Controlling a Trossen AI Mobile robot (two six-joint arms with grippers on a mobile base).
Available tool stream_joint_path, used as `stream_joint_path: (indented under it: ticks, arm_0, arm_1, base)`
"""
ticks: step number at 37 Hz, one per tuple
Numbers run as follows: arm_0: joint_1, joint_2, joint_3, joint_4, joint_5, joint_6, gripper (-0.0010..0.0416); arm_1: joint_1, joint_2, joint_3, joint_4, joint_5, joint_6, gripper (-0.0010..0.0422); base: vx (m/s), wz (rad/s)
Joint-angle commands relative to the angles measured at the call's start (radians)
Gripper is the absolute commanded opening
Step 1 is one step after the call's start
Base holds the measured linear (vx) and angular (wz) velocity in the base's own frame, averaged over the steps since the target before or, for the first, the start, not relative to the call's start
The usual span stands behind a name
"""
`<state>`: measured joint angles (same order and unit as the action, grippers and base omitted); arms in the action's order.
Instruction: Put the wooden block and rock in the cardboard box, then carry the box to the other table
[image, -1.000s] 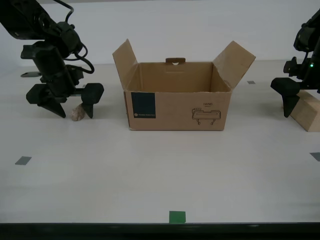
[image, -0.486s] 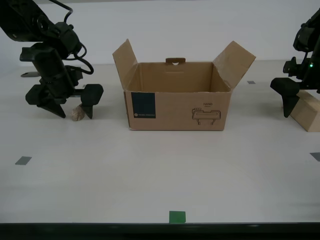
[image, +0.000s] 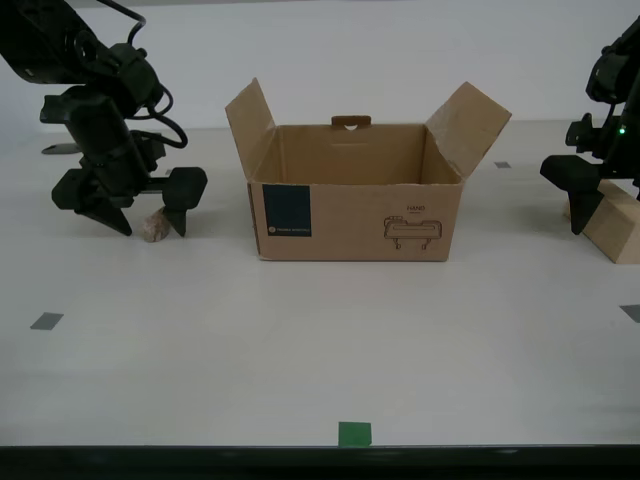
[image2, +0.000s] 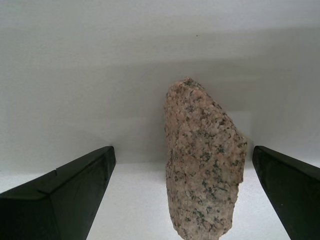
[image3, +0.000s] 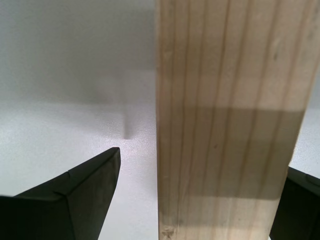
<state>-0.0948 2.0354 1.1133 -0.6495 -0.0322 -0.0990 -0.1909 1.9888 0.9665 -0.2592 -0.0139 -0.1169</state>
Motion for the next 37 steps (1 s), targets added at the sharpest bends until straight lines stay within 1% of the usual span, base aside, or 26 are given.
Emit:
stream_joint_path:
  ticks: [1,13,18,21,25,31,37]
  arm_0:
    - [0.0,0.0,0.0,0.0,0.002,-0.003,0.0313]
    - [0.004,0.0,0.0,-0.001,0.002,-0.002,0.0263]
    - [0.005,0.0,0.0,-0.001,0.002,-0.002,0.023]
    - [0.005,0.0,0.0,-0.001,0.002,-0.002,0.0206]
    - [0.005,0.0,0.0,-0.001,0.002,-0.002,0.0169]
    - [0.005,0.0,0.0,-0.002,0.0,-0.001,0.0097]
    - [0.005,0.0,0.0,-0.002,-0.001,-0.002,0.001]
  arm_1:
    - [0.0,0.002,0.001,0.008,0.003,-0.008,0.0384]
    - [0.0,0.002,0.002,0.005,0.003,-0.008,0.0383]
    - [0.0,0.002,0.002,0.0,0.003,-0.008,0.0355]
    - [0.0,0.002,0.002,-0.001,0.003,-0.007,0.0325]
    - [0.0,0.002,0.002,-0.001,0.003,-0.007,0.0273]
    - [0.0,0.002,0.002,0.0,0.003,-0.008,0.0179]
    - [0.0,0.002,0.002,-0.002,0.003,-0.016,0.0071]
  base:
    - [0.0,0.0]
    - [0.0,0.0]
    - [0.0,0.0]
    - [0.0,0.0]
    - [0.0,0.0]
    - [0.0,0.0]
    - [0.0,0.0]
